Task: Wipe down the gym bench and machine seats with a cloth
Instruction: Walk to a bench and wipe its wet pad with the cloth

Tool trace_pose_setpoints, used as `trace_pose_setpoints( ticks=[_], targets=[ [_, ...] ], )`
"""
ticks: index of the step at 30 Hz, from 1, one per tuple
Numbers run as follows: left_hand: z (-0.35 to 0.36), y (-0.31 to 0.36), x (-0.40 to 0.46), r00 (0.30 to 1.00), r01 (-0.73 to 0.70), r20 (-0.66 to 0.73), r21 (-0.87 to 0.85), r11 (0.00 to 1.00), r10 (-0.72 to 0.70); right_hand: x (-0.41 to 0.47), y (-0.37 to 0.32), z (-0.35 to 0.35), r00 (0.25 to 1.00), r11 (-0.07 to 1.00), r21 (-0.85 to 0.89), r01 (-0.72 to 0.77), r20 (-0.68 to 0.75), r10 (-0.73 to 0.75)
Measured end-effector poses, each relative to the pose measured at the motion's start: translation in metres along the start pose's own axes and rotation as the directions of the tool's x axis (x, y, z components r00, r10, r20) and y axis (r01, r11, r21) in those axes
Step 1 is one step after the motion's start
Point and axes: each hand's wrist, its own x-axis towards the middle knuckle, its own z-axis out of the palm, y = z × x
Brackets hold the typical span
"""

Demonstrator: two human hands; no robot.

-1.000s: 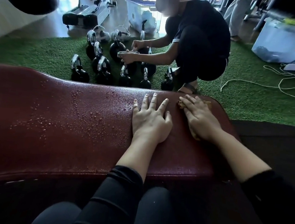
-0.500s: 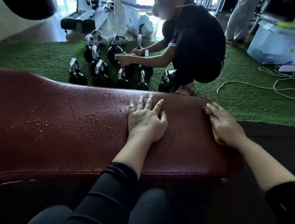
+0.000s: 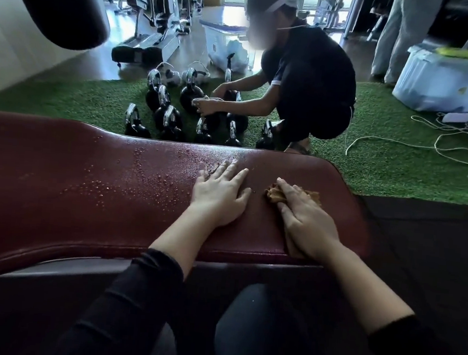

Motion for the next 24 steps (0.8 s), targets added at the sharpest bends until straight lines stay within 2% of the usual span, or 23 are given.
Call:
trace_pose_setpoints(
  ticks=[3, 7, 17, 20, 24],
  targets=[
    [-0.003, -0.027, -0.027, 0.998, 0.05, -0.035, 0.064, 0.997, -0.048, -0.001, 0.0, 0.002, 0.999, 0.999, 0.012, -0.042, -0.019, 0.042],
    [-0.001, -0.053, -0.044, 0.995, 0.086, -0.043, 0.038, 0.996, -0.085, 0.001, 0.002, 0.005, 0.998, 0.999, -0.023, -0.039, -0.048, 0.038],
    [0.006, -0.052, -0.041, 0.991, 0.102, -0.088, 0.024, 0.994, -0.1, 0.026, -0.008, 0.004, 0.996, 0.998, -0.054, -0.033, 0.085, 0.037],
    [0.005, -0.052, -0.04, 0.99, 0.107, -0.093, 0.0, 0.994, -0.106, 0.029, -0.035, 0.014, 0.993, 0.993, -0.098, 0.06, 0.103, -0.05],
    [0.004, -0.053, -0.041, 0.989, 0.11, -0.099, -0.028, 0.994, -0.112, -0.007, -0.054, 0.032, 0.945, 0.933, -0.153, 0.326, 0.034, -0.324]
  ],
)
